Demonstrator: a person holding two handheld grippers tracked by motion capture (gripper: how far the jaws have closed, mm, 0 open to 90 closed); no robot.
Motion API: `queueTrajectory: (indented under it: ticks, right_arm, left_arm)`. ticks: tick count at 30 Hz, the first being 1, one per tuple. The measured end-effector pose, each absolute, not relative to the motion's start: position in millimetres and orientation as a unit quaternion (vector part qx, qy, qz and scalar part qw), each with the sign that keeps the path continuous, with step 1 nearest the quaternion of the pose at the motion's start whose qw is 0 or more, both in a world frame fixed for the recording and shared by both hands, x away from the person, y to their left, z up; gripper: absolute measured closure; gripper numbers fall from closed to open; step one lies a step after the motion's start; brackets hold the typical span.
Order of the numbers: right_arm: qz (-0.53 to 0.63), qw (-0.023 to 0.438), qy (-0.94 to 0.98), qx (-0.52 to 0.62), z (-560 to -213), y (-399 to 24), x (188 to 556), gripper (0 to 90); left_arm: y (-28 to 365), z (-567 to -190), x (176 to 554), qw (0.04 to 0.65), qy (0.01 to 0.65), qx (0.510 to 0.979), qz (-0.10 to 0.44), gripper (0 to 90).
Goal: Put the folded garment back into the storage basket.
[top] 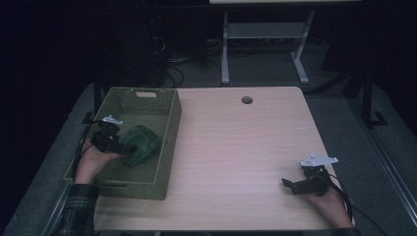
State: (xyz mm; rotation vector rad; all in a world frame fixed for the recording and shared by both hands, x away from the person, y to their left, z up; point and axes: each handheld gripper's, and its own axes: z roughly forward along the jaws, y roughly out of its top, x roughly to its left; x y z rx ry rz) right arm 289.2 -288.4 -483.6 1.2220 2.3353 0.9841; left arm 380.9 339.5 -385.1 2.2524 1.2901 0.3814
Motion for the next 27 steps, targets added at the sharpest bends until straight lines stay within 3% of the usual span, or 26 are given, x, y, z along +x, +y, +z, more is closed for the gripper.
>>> queueTrajectory:
  ticks: [13, 27]
  right_arm:
    - [0.345, 0.164, 0.819, 0.428, -483.6, -288.4, 289.3, 2.4]
    - [0.345, 0.163, 0.818, 0.43, -483.5, -288.2, 289.2, 2.4]
  left_arm:
    - [317.8, -357.5, 374.8, 0.315, 0.454, 0.82, 0.151, 13.7]
    - [267.3, -331.7, 368.7, 0.368, 0.411, 0.822, 0.144, 13.9]
